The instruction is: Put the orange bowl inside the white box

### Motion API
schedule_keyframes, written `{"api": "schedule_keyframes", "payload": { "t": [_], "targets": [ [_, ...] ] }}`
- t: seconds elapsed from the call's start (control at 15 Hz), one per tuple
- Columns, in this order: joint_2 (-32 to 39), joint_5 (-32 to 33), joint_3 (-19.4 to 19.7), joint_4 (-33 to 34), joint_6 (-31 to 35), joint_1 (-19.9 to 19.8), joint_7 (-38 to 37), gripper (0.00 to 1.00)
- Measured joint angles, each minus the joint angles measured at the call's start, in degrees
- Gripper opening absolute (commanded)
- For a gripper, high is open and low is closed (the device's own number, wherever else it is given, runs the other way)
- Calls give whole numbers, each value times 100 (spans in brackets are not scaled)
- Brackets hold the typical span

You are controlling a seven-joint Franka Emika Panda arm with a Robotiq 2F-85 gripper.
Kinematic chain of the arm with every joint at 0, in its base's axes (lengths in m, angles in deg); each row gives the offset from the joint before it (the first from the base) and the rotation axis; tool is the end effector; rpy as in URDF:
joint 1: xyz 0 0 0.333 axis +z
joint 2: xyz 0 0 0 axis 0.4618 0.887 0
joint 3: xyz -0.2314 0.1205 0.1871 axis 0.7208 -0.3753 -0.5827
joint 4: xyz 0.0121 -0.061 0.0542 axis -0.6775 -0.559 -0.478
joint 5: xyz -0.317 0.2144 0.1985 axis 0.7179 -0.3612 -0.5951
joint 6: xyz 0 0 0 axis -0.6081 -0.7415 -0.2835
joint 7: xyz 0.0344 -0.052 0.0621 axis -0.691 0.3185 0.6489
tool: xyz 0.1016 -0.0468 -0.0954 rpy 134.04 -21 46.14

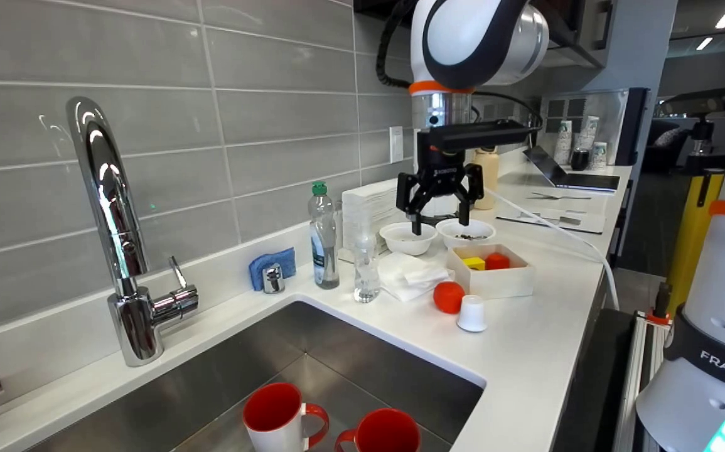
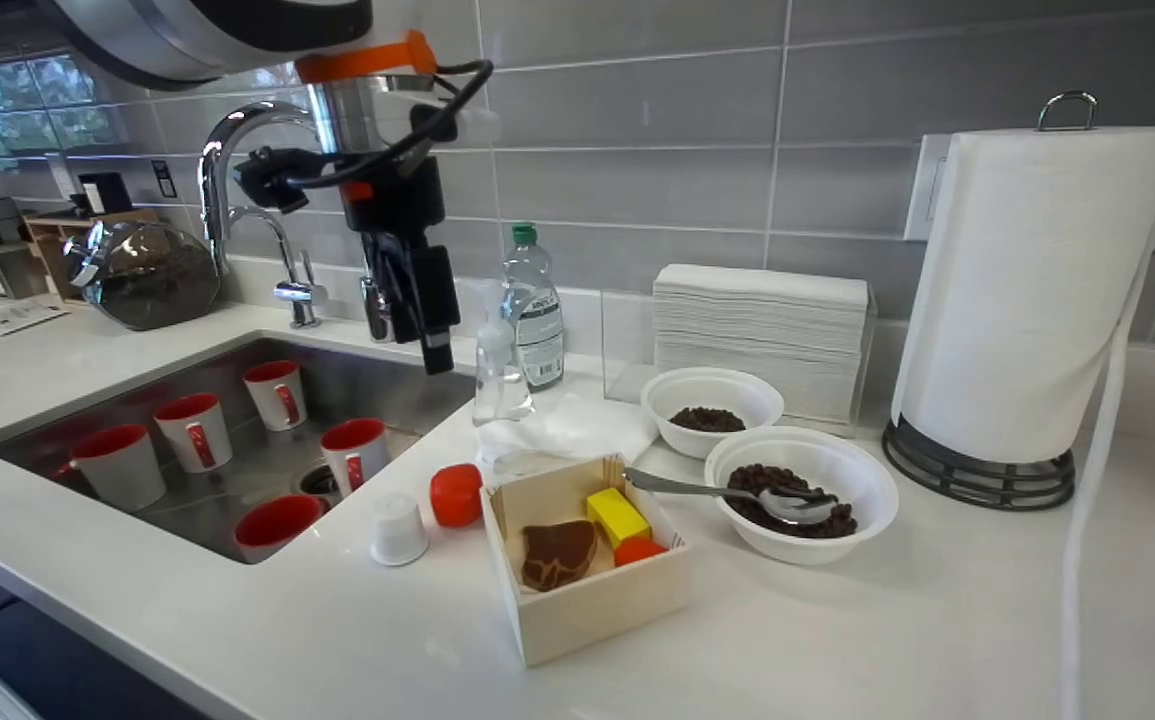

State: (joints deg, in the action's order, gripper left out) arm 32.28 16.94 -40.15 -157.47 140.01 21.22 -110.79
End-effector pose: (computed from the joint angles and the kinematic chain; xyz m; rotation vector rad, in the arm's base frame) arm 0.3927 -0.0196 0.2630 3.0029 -0.7681 -0.0069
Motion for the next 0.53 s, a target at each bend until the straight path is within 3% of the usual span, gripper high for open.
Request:
{"api": "schedule_keyframes", "payload": {
  "t": [0.53],
  "targets": [
    [1021,0,-6,-2,596,-17,-601,100]
  ]
}}
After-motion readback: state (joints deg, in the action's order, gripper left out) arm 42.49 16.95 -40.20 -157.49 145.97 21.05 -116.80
